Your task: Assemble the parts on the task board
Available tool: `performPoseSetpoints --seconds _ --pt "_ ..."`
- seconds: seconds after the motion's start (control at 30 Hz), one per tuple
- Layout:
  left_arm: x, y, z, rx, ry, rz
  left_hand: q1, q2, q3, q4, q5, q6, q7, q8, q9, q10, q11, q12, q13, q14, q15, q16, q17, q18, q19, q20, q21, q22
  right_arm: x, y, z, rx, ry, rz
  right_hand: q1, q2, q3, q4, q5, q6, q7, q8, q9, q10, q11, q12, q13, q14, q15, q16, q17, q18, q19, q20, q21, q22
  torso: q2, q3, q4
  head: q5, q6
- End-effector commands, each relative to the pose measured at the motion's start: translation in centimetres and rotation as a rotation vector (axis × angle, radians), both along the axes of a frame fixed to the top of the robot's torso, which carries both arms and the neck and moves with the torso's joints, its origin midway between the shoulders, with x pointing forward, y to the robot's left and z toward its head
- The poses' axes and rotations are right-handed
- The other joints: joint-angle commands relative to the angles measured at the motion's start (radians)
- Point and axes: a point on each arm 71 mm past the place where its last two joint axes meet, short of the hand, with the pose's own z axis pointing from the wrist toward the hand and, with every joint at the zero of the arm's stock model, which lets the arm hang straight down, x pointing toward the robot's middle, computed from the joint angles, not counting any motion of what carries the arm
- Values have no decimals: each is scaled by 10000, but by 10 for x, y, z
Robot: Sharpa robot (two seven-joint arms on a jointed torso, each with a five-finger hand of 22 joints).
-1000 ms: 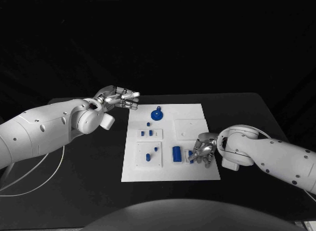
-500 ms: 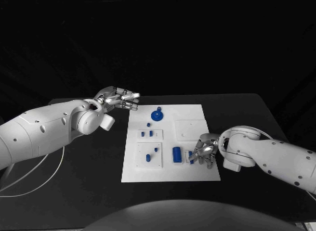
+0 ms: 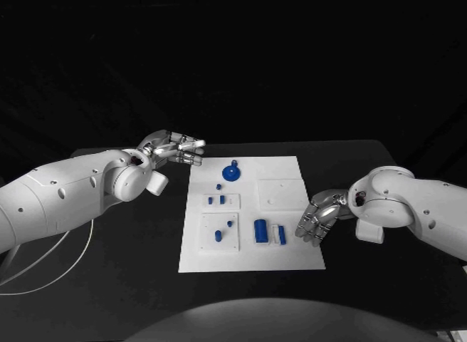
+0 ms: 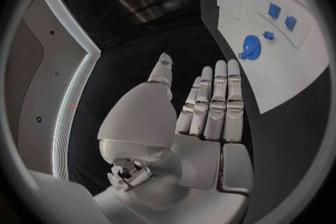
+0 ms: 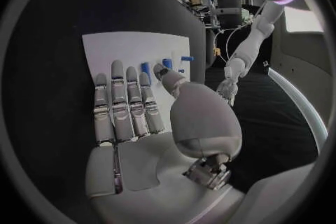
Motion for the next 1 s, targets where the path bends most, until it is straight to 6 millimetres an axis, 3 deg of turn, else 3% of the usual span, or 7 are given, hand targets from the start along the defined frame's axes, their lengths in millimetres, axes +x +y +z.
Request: performPoseSetpoints --seconds 0.03,0.23,0.47,0.57,0.7,0.83,1.0 --pt "0 -3 1 -59 -29 -164 -17 48 -25 52 41 4 -14 -37 -8 -54 -30 26 15 3 -29 -13 15 -79 8 17 32 -15 -7 8 4 2316 1245 267 89 60 -155 -152 449 258 -25 43 -989 -423 122 -83 -22 -575 103 -636 -802 493 -1401 554 -93 -84 12 2 14 -20 12" --pt "0 -3 1 -67 -28 -184 -17 48 -25 52 41 4 -14 -37 -8 -54 -30 26 15 3 -29 -13 15 -79 8 17 32 -15 0 10 9 3327 597 -764 363 -24 -372 -445 741 -70 65 52 -1682 -937 192 -64 -27 -40 145 -604 -743 1411 2171 292 563 54 5 -7 11 -49 -8" --pt "0 -4 1 -70 -24 -196 -28 47 -21 61 48 -21 -8 -38 -8 -71 -22 26 15 -37 -17 -18 4 -86 -26 29 18 -29 4 8 1 3021 -517 -1890 1416 21 -1418 -1044 -30 1485 160 589 -771 1130 -309 1018 215 2318 -781 393 775 1135 5274 -1142 1547 391 0 -15 30 -41 -20" --pt "0 -4 1 -66 -24 -189 -28 47 -21 61 48 -21 -8 -38 -8 -71 -22 26 15 -37 -17 -18 4 -86 -26 29 18 -29 5 7 -4 2496 -1087 -2177 1292 96 -2642 -771 147 1047 -237 1720 2000 61 -761 4966 3392 514 -1195 5383 5918 605 5415 -1804 3719 1997 2 -15 30 -28 -19" --pt "0 -3 1 -59 -18 -181 -34 38 -21 66 46 -62 -4 -42 -11 -75 -20 25 14 -45 -14 -16 0 -85 -34 33 12 -36 4 12 -7 1284 -1896 -1755 -707 -363 -1571 829 336 4 -981 4160 8392 -1068 -1377 9977 7444 860 -1805 10251 9624 696 5216 -2349 6711 4407 11 3 18 -7 -20" --pt "0 -3 1 -62 -7 -195 -37 46 -14 74 50 -46 -5 -39 -9 -77 -21 26 15 -44 -15 -15 0 -82 -27 32 15 -37 2 20 -6 -172 -2855 -920 -1043 -747 -385 1531 265 951 -1260 2707 10090 1055 -1716 11288 9615 2530 -2221 11194 10740 911 5717 -2718 7891 5552 6 -1 8 -22 -28" --pt "-1 -4 0 -67 16 -228 -51 61 -15 88 49 -56 -4 -39 -10 -73 -21 27 15 -40 -15 -16 0 -80 -23 32 16 -38 -2 32 -4 -1845 -3903 -78 -1270 -745 367 1728 825 1603 -1167 597 10389 2103 -1750 11753 11349 3075 -2244 11260 11672 925 6275 -2744 8974 7268 10 2 11 -29 -29"
